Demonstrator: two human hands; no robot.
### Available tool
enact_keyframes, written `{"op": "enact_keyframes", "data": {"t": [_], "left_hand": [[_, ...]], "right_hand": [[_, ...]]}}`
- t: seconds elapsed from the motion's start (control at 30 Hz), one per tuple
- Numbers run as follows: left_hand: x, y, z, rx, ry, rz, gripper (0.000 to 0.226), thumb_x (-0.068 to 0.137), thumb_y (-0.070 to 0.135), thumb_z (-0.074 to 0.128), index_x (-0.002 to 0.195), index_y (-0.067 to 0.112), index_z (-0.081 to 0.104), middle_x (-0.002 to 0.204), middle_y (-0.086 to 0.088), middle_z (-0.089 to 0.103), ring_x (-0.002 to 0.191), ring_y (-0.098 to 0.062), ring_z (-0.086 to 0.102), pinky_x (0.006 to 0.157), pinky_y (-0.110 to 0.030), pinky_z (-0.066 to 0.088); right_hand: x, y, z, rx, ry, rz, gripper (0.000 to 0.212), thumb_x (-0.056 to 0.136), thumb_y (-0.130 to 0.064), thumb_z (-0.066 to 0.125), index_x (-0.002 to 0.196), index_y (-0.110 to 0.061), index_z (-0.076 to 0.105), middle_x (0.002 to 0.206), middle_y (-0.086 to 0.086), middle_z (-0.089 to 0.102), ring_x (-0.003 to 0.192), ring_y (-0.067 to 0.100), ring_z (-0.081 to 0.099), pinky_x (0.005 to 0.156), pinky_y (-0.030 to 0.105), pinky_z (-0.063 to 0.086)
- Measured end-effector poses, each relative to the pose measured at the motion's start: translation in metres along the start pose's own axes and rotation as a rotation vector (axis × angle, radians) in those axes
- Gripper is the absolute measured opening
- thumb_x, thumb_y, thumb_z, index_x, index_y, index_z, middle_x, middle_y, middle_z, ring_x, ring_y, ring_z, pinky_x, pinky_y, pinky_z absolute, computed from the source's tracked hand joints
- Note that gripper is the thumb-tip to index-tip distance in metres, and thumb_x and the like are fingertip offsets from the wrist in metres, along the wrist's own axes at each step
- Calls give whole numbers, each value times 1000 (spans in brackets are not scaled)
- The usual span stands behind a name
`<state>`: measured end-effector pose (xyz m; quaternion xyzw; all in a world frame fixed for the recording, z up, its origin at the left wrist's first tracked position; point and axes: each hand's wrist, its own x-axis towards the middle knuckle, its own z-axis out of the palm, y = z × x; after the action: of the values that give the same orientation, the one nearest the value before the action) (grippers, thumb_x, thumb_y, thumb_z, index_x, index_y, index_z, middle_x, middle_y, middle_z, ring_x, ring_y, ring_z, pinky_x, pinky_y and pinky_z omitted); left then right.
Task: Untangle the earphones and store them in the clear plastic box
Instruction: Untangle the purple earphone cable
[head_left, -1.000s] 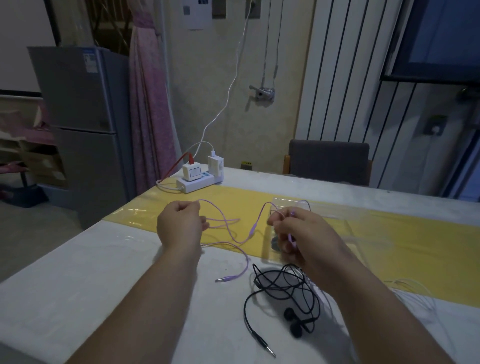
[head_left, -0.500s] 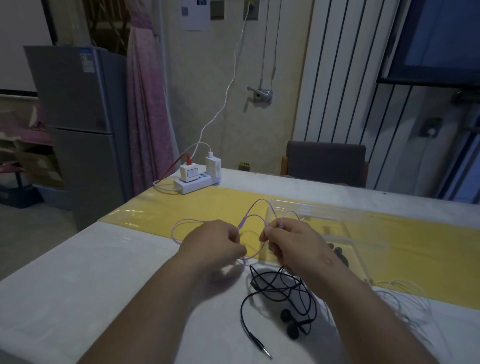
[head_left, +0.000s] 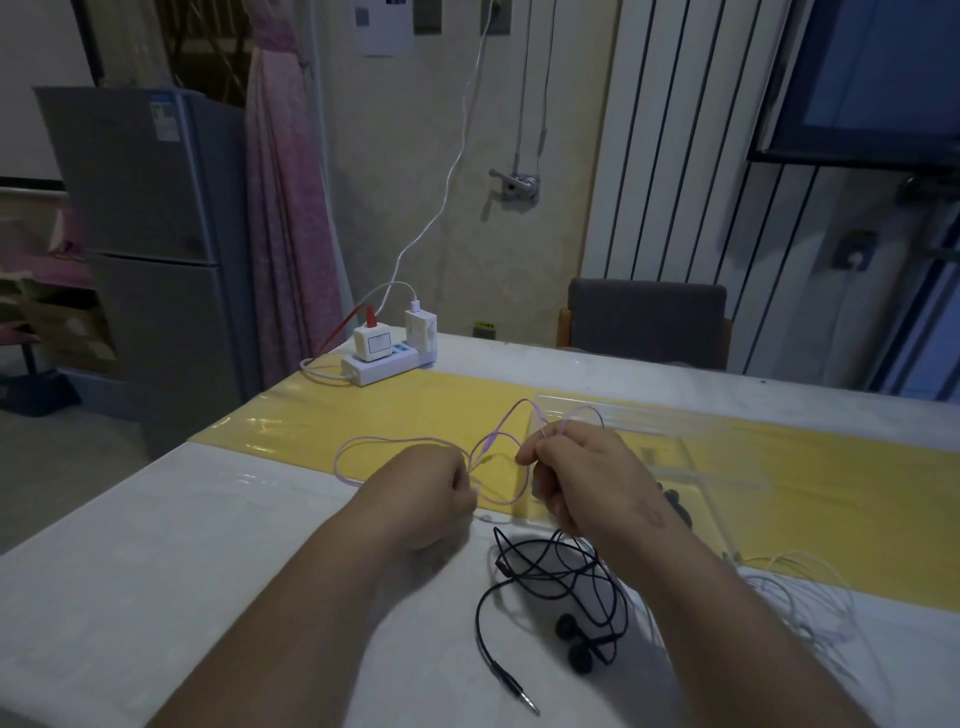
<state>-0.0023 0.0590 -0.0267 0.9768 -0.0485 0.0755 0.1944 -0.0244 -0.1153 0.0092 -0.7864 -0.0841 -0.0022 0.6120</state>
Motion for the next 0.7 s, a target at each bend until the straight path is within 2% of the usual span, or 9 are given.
{"op": "enact_keyframes", "data": {"t": [0.1,0.17,0.23,0.37,0.47,0.53,0.63,0.7], "left_hand": [[0,4,-7,-556,33,-119,17,90,17,61,75,8,61,68,-4,69,51,-20,54,48,-26,42],[-3,8,-14,-980,-18,-199,8,91,9,61,84,4,58,68,-11,67,47,-18,48,43,-23,39],[-6,11,-22,-1211,-73,-216,10,91,2,60,90,10,53,66,-12,62,46,-16,44,39,-21,34],[-9,14,-30,-1297,-95,-132,19,88,-4,54,80,14,56,61,-10,59,42,-14,39,38,-17,24],[-8,15,-28,-1252,1,-149,17,87,-1,56,83,14,61,54,-5,53,40,-13,35,42,-19,20],[-5,13,-25,-1206,91,-196,13,88,4,60,85,16,57,49,0,43,40,-14,31,42,-18,19],[-4,10,-24,-1269,143,-291,15,90,5,59,82,16,53,51,0,41,40,-13,31,38,-15,20],[-5,13,-27,-1400,124,-272,13,94,4,54,86,14,55,54,-3,46,40,-12,39,35,-15,26]], "right_hand": [[0,0,2,55,9,-7,26,95,-12,47,76,-18,65,51,-3,55,44,15,42,45,24,29],[-1,-1,1,105,11,-40,23,98,-12,47,82,-14,64,57,0,59,46,16,47,43,23,33],[-3,-1,0,92,31,-100,18,98,-12,49,86,-15,62,64,3,65,48,17,52,44,24,37],[-1,-2,-3,101,128,-157,16,98,-16,51,84,-21,58,66,5,68,46,15,51,47,26,38],[-1,-4,-4,124,151,-153,22,98,-16,50,80,-17,63,58,1,63,41,8,44,43,21,34],[-1,-3,-4,116,148,-140,25,98,-17,51,78,-17,65,58,-1,63,41,2,45,41,18,34],[2,-1,-3,77,130,-118,26,96,-18,53,76,-20,68,60,-6,63,43,0,46,51,26,42],[4,1,-3,44,132,-100,23,92,-22,55,74,-21,69,52,-11,56,47,11,49,57,36,49]]}}
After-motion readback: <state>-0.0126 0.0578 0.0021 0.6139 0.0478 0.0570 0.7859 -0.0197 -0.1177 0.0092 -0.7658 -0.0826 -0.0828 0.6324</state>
